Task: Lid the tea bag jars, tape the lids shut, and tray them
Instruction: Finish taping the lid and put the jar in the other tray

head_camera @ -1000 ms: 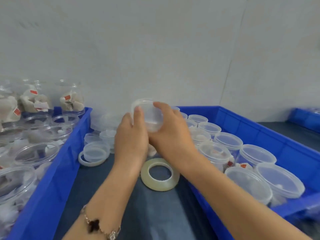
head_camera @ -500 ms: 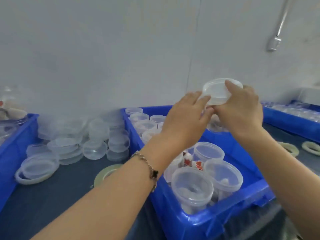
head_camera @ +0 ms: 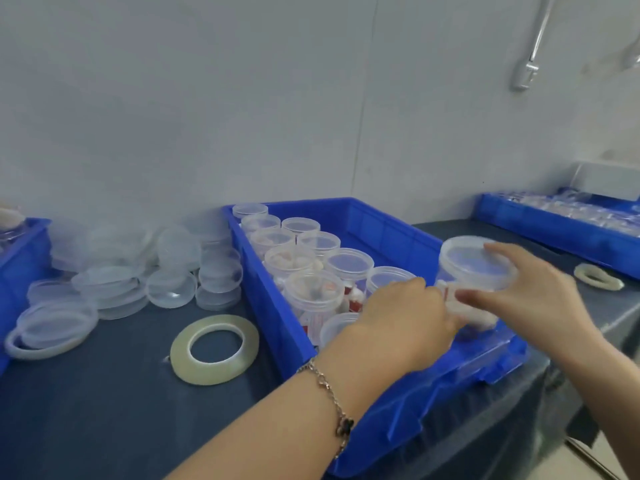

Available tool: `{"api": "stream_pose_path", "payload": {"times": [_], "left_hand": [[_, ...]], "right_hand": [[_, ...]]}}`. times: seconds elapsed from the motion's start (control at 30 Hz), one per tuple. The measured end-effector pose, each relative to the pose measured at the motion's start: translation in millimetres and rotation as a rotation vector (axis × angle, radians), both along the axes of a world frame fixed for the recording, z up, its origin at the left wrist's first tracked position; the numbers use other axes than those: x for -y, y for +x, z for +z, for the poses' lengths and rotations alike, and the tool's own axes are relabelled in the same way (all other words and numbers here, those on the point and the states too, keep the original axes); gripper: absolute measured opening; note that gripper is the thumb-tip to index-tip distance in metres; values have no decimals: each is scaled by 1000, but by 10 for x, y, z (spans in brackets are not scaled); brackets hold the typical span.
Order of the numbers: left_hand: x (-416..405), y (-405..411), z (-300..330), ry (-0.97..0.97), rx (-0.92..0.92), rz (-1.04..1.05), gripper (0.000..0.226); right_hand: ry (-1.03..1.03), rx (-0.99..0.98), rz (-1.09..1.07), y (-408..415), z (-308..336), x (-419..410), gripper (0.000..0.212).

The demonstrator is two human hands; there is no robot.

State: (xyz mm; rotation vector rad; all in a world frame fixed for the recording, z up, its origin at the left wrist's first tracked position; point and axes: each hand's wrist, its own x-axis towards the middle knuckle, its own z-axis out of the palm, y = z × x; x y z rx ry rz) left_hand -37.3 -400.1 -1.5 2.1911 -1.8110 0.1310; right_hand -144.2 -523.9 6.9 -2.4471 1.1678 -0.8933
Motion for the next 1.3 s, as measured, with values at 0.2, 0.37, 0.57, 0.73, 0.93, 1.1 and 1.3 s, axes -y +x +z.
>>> {"api": "stream_pose_path", "payload": {"times": [0.2, 0.37, 0.57, 0.73, 0.93, 1.1, 1.3], "left_hand": [[-259, 132, -13, 133, -83, 48, 45], [-650, 327, 102, 78, -58, 109, 44], [-1563, 720, 240, 36, -10, 306, 43], [-2741, 1156, 236, 133, 72, 546, 47], [-4004, 1408, 177, 2, 16, 945, 37], [-4653, 1587, 196, -259, -12, 1238, 31], [-4976, 1982, 155, -622, -414, 1470, 90]], "right_hand": [[197, -356, -3, -47, -407, 160, 70], [57, -359, -130, 247, -388, -178, 72], [-97, -160, 493, 1133, -291, -1419, 56], [-74, -165, 893, 1784, -352, -2555, 43], [-69, -159, 1174, 2247, -315, -3639, 43], [-55, -199, 1315, 2520, -186, -4222, 45], [324, -168, 1378, 3043, 111, -4839, 65]]}}
